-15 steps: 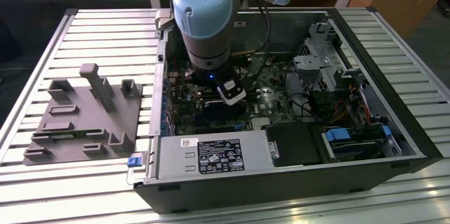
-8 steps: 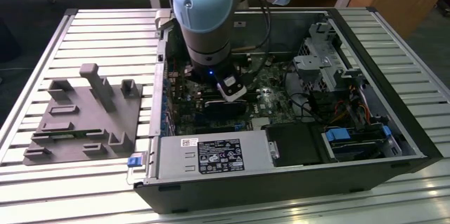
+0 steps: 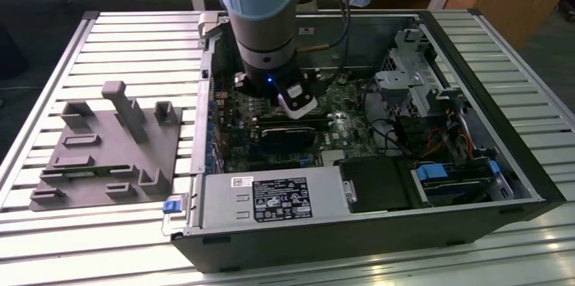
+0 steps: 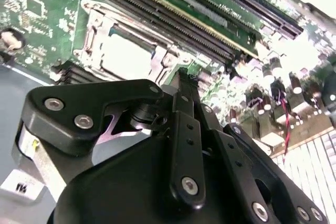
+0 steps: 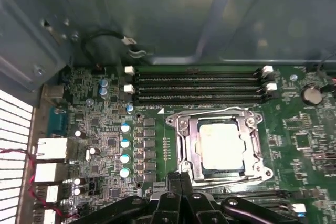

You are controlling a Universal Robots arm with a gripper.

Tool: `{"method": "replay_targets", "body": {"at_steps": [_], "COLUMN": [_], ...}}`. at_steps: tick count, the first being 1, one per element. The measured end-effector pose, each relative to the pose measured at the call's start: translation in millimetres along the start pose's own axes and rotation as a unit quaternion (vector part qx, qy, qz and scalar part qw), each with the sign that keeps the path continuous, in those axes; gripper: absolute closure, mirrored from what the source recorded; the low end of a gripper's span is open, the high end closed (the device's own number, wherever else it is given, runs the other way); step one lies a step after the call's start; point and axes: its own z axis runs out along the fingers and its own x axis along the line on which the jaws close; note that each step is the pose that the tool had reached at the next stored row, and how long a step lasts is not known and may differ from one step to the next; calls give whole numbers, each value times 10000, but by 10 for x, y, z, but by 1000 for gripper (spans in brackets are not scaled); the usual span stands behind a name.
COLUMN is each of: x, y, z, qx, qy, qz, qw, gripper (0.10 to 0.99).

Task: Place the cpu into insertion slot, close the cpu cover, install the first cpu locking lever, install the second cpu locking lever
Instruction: 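Install the second cpu locking lever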

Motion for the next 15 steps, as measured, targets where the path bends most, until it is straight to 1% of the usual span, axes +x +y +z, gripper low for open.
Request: {"method": "replay_targets", "body": {"at_steps": [1,2,3,5,6,9,12,15], "x": [-1,-1,-2,-8,-19,-73,-145,-200], "y": [3,5,6,7,7,9,13,32], "z": [-8,-13,-17,-18,-17,-12,-3,12], "qx": [13,63,148,334,369,379,380,398], "qy": [-1,-5,-10,-26,-31,-37,-41,-46], "qz": [0,-1,-2,7,13,35,44,57], "qw": [10000,10000,9999,9994,9993,9993,9993,9992], "gripper": [980,980,980,980,980,980,980,980]}}
